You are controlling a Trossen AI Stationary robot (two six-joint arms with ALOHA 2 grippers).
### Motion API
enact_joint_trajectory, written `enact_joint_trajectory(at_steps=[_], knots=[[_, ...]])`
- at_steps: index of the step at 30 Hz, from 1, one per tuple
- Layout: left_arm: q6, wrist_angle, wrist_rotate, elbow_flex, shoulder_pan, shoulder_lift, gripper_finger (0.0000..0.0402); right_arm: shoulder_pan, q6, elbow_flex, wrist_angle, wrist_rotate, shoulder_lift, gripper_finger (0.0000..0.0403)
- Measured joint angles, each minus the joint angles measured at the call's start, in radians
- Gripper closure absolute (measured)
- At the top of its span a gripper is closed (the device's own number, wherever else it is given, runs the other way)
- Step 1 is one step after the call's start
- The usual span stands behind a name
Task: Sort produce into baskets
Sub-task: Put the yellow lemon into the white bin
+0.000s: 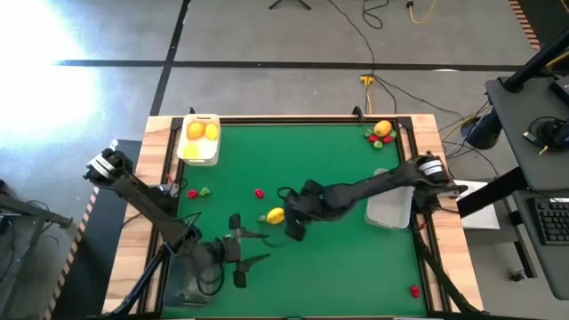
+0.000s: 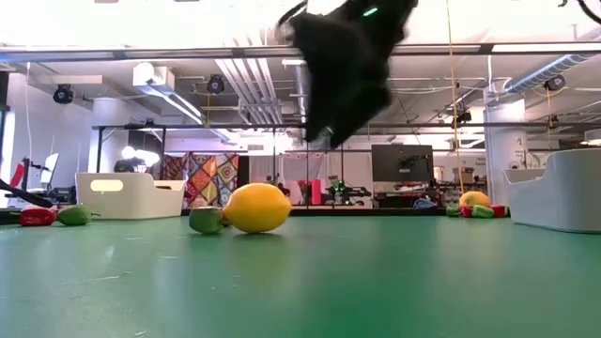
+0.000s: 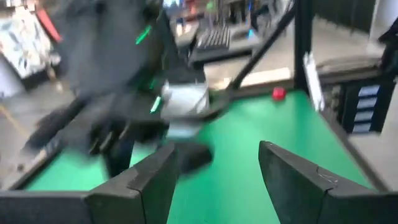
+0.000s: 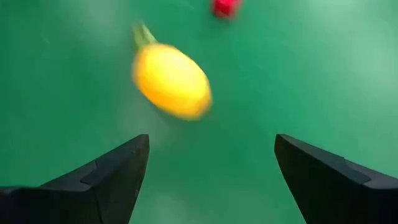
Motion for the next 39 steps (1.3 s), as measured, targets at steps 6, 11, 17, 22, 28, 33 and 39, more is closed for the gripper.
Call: enact_joint_trajectory(at_steps=[6, 11, 17, 22, 28, 33, 39], knots=[[-0.317, -0.335, 0.1, 0.037, 0.072, -0.009, 0.019, 0.197, 0.119, -0.094, -0.115, 0.184, -0.156, 0.0073], [-0.411, -0.387, 0.154, 0.035, 0.178, 0.036, 0.0171, 0.292, 0.168, -0.191, -0.027, 0.278, -0.219, 0.0086], [-0.438, -0.454, 0.316, 0.032, 0.292, 0.088, 0.0125, 0.316, 0.151, -0.297, 0.093, 0.273, -0.222, 0.0105], [-0.319, -0.494, 0.403, 0.033, 0.389, 0.065, 0.0094, 0.315, 0.104, -0.384, 0.215, 0.276, -0.213, 0.0117], [-0.241, -0.501, 0.635, 0.015, 0.472, 0.089, 0.0088, 0.309, -0.003, -0.457, 0.42, 0.278, -0.221, 0.0126], [-0.18, -0.472, 0.546, 0.006, 0.493, 0.139, 0.0088, 0.301, -0.063, -0.472, 0.514, 0.284, -0.22, 0.0134], [-0.183, -0.41, 0.599, 0.005, 0.499, 0.25, 0.0088, 0.284, -0.09, -0.457, 0.517, 0.292, -0.22, 0.015]])
